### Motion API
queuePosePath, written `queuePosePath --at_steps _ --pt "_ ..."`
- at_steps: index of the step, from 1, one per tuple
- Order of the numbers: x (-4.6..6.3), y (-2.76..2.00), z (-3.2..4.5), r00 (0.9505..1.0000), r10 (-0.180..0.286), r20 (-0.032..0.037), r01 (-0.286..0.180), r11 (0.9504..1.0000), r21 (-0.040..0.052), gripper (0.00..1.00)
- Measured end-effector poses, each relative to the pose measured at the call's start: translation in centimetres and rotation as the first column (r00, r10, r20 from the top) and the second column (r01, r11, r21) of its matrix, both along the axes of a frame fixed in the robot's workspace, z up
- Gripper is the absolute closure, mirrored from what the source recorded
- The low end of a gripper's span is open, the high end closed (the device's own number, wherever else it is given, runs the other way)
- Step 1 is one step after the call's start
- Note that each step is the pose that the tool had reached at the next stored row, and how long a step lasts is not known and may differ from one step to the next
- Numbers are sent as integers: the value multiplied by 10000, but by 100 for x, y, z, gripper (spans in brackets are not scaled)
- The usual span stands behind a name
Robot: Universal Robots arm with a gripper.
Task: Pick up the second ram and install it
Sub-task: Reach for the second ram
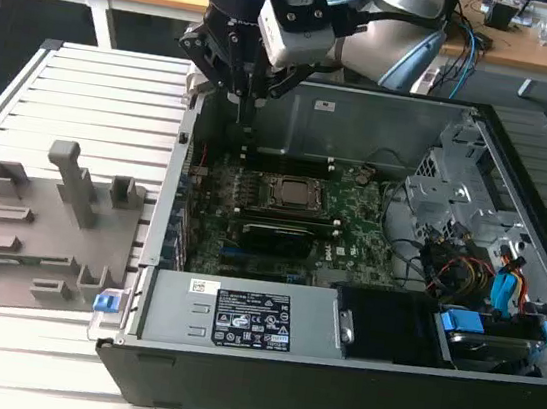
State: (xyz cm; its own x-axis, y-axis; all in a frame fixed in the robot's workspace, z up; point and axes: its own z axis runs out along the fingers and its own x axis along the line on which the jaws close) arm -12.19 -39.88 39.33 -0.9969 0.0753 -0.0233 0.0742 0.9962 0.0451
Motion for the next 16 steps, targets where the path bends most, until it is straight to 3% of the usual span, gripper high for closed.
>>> queuePosePath --at_steps 6,16 --pt "-117 0 0 10000 1 0 -1 10000 0 89" --pt "-485 0 0 10000 1 3 -1 10000 0 89"
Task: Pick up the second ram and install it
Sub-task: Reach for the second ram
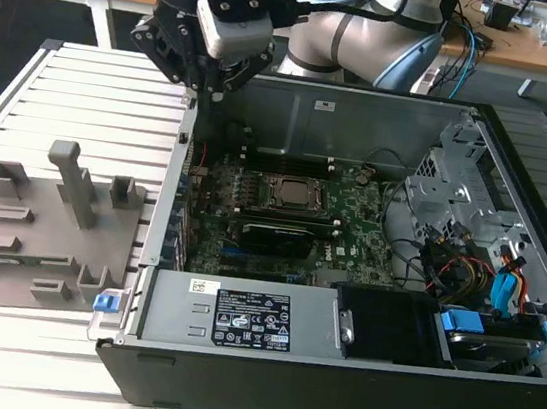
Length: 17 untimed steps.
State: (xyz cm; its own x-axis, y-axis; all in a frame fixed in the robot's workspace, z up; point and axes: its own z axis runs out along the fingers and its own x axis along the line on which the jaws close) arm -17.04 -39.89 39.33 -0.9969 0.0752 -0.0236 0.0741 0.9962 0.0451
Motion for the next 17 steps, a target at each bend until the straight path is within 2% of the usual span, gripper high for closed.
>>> queuePosePath --at_steps 2,4,7,14,17 --pt "-84 0 0 10000 -1 1 1 10000 0 89" --pt "-108 0 -1 10000 -1 0 1 10000 0 89" --pt "-227 0 0 10000 0 0 0 10000 0 89" --pt "-405 0 0 10000 -1 1 1 10000 0 89" --pt "-529 0 0 10000 0 1 0 10000 0 89"
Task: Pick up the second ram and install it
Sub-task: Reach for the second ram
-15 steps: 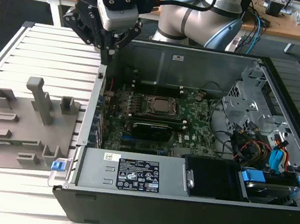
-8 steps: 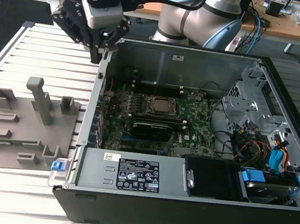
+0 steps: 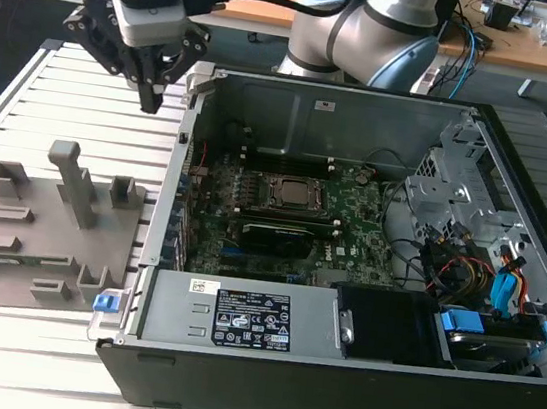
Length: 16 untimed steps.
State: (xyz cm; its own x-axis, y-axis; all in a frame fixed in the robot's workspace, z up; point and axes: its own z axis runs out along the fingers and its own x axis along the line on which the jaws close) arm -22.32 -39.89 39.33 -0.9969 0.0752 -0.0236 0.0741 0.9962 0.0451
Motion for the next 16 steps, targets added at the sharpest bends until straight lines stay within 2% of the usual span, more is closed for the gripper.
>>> queuePosePath --at_steps 6,11,16 --pt "-124 0 0 10000 -2 1 2 10000 0 89" --pt "-335 0 0 10000 -1 1 1 10000 0 89" --pt "-491 0 0 10000 0 1 0 10000 0 89"
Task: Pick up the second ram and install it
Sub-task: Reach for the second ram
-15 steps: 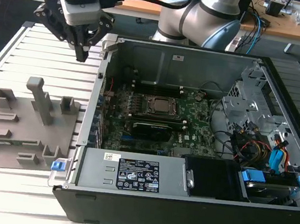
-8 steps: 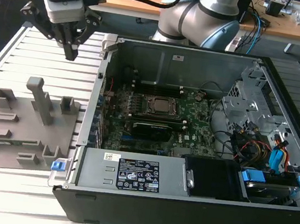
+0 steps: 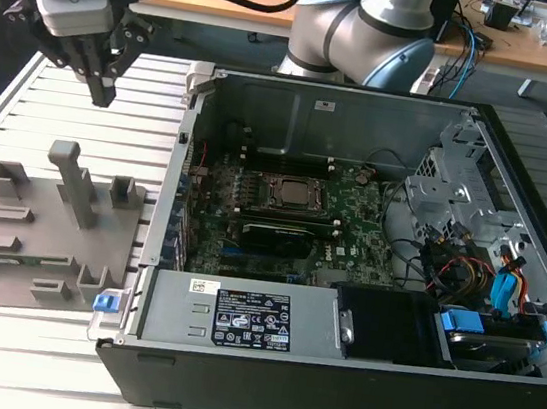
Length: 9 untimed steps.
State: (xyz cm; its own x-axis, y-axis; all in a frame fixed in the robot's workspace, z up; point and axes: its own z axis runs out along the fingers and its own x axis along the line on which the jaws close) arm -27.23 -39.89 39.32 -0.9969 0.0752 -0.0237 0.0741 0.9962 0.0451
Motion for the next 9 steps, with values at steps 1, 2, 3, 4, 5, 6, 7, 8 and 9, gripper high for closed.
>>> queuePosePath --at_steps 1,2,3,4,5,6,7,8,9 --pt "-32 0 0 10000 -1 0 1 10000 0 89" --pt "-54 0 0 10000 -1 0 1 10000 0 89" --pt "-76 0 -1 10000 -1 1 1 10000 1 89" --pt "-114 0 0 10000 -1 0 1 10000 0 89" --pt "-137 0 -1 10000 0 1 0 10000 1 89" --pt "-167 0 -1 10000 0 1 0 10000 1 89" --pt "-203 0 -1 10000 0 1 0 10000 1 89" --pt "-241 0 -1 10000 0 1 0 10000 0 89" --pt "-275 0 -1 10000 -1 1 1 10000 0 89"
